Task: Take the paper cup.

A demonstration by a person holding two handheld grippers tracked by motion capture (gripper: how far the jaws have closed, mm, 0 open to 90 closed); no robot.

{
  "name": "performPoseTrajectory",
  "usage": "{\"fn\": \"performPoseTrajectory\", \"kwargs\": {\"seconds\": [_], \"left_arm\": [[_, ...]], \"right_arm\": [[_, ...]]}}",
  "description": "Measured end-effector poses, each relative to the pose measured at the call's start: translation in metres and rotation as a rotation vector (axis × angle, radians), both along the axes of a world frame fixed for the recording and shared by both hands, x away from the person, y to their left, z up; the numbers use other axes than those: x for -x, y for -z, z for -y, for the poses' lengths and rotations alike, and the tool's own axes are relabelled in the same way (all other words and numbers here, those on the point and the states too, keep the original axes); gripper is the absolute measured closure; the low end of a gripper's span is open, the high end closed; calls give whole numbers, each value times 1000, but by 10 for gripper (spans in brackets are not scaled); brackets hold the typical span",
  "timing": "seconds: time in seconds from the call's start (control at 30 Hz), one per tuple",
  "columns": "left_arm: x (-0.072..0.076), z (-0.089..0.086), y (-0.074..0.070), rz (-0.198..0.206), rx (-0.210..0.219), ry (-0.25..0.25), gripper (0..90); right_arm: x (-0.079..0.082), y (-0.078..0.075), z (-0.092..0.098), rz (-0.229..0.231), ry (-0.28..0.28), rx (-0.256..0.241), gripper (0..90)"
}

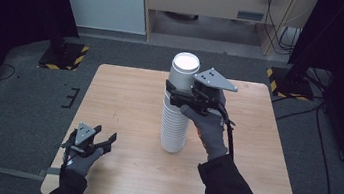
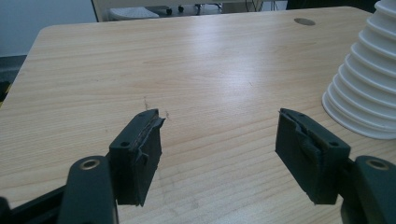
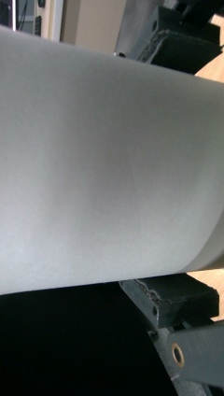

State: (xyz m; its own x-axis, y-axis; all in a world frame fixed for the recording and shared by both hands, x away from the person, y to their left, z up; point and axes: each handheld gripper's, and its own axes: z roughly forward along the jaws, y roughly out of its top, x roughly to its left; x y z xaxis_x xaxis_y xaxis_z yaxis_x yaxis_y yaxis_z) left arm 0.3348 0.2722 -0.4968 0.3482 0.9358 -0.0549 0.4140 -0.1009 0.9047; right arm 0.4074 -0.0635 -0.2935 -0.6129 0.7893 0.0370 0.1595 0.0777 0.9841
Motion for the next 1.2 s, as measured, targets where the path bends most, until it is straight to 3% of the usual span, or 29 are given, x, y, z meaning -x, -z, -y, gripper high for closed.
{"fn": "performPoseTrajectory", "kwargs": {"seconds": [0.23, 0.67, 1.2], "left_arm": [[0, 0, 0, 1, 0, -1, 300], [0, 0, 0, 0, 2, 0, 300], [0, 0, -1, 7, 9, 0, 303]], "right_arm": [[1, -19, 5, 23, 0, -60, 146], [5, -42, 14, 61, 4, -118, 146], [13, -52, 32, 81, 15, -165, 146]]}}
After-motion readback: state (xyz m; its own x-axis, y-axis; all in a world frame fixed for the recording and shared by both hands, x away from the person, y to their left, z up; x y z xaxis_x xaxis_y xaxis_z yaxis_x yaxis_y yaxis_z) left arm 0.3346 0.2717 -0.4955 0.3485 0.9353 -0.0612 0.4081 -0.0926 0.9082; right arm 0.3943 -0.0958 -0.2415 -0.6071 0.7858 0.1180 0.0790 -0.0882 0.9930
